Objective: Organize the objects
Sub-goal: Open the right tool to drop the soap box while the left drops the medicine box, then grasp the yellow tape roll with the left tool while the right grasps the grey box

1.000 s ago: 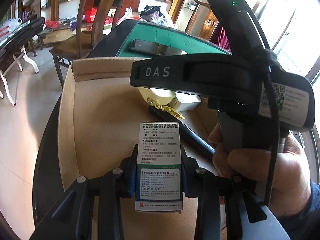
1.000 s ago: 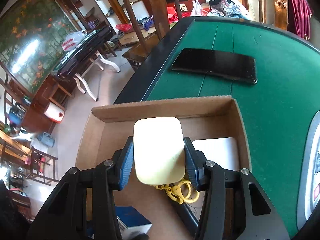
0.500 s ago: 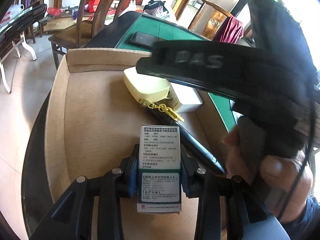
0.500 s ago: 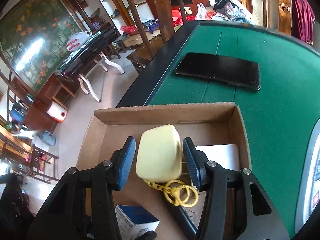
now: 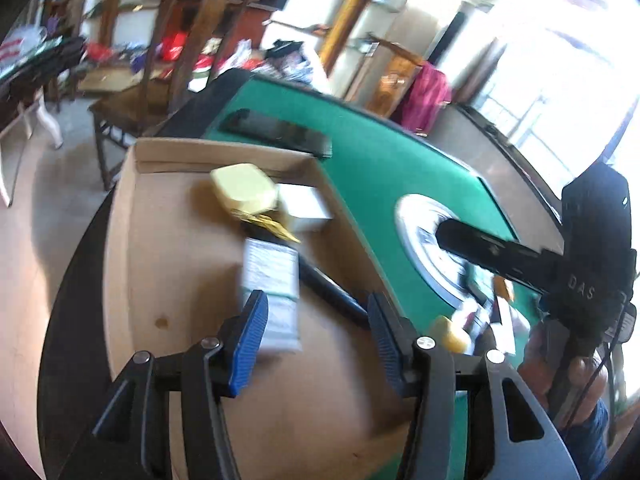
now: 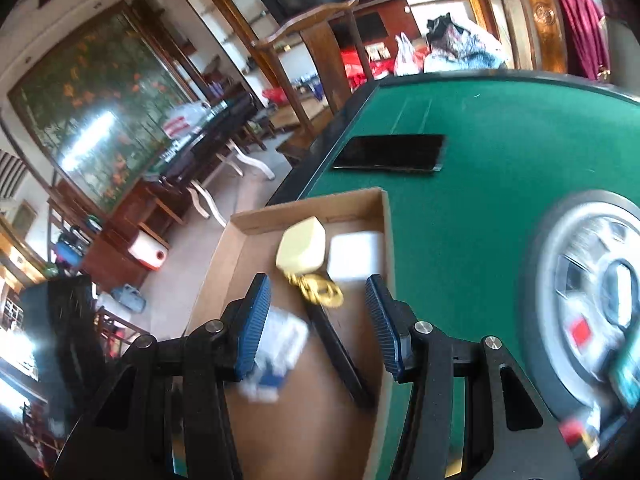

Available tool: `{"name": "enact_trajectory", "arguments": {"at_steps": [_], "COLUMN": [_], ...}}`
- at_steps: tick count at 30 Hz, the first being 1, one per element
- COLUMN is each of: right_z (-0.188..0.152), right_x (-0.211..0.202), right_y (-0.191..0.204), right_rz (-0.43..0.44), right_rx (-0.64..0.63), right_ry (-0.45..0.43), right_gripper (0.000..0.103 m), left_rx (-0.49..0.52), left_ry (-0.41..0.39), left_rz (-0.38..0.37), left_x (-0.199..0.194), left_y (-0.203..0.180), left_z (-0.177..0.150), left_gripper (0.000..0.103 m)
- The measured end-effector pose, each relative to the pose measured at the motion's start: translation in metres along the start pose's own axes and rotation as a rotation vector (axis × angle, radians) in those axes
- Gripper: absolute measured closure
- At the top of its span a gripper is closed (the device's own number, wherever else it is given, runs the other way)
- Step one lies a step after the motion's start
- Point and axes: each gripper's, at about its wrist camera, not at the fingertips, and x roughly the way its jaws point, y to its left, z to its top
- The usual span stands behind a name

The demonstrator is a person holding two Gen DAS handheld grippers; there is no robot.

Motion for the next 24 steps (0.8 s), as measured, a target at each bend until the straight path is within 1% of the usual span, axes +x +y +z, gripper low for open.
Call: {"name": "enact_trajectory", "arguments": {"at_steps": [2, 3, 4, 6, 8, 9, 11, 12, 13, 15, 17, 19, 22, 24], "right_z": [-0.018, -0.032, -0.040, -0.066, -0.089, -0.098, -0.115, -0.119, -0.125, -0.128, -0.131, -0.131, -0.132, -0.133], "right_x": [-0.029, -0.048, -0.058, -0.089, -0.110, -0.117, -0.133, -0.137, -0.144, -0.153, -0.163, -0.175, -0.188, -0.192], "right_y": [-0.012, -0.022, -0.028, -0.051, -0.069, -0.076, -0.094, -0.100, -0.114, -0.136, -0.151, -0.163, -0.174, -0.177], "right_rz": [0.024, 0.047, 0.055, 0.062, 0.057, 0.046, 0.045, 0.051, 0.065, 0.100, 0.110, 0.103, 0.107, 0.100], "right_rx": [0.016, 0.027, 0.033, 0.060, 0.069, 0.074, 0.090, 0.104, 0.148, 0.224, 0.276, 0.313, 0.355, 0.372], "right_ry": [-0.020, -0.034, -0.040, -0.065, -0.072, -0.077, -0.092, -0.098, -0.118, -0.147, -0.190, -0.237, -0.281, -0.296], "right_gripper": [0.053, 0.053, 0.053, 0.053, 0.053, 0.053, 0.053, 0.053, 0.053, 0.053, 0.053, 0.053, 0.052, 0.051], "left_rx": [0.054, 0.089, 0.121, 0.205, 0.276, 0.307, 0.330, 0.324, 0.307, 0.271, 0.259, 0.279, 0.318, 0.329], "left_ry": [-0.009, -0.010, -0.005, 0.018, 0.043, 0.055, 0.078, 0.087, 0.095, 0.113, 0.127, 0.153, 0.180, 0.189], "left_rz": [-0.028, -0.052, -0.073, -0.107, -0.114, -0.111, -0.092, -0.085, -0.080, -0.025, 0.008, 0.041, 0.090, 0.085], "left_x": [-0.008, -0.007, -0.004, 0.000, 0.008, 0.014, 0.026, 0.032, 0.039, 0.055, 0.069, 0.079, 0.095, 0.100], "left_y": [-0.019, -0.029, -0.040, -0.067, -0.089, -0.101, -0.113, -0.117, -0.119, -0.122, -0.124, -0.128, -0.136, -0.138], "left_z": [-0.014, -0.019, -0.024, -0.039, -0.049, -0.053, -0.054, -0.052, -0.048, -0.038, -0.028, -0.025, -0.025, -0.027], "left_gripper": [0.050, 0.050, 0.050, 0.049, 0.049, 0.049, 0.049, 0.049, 0.049, 0.049, 0.049, 0.049, 0.049, 0.049]}}
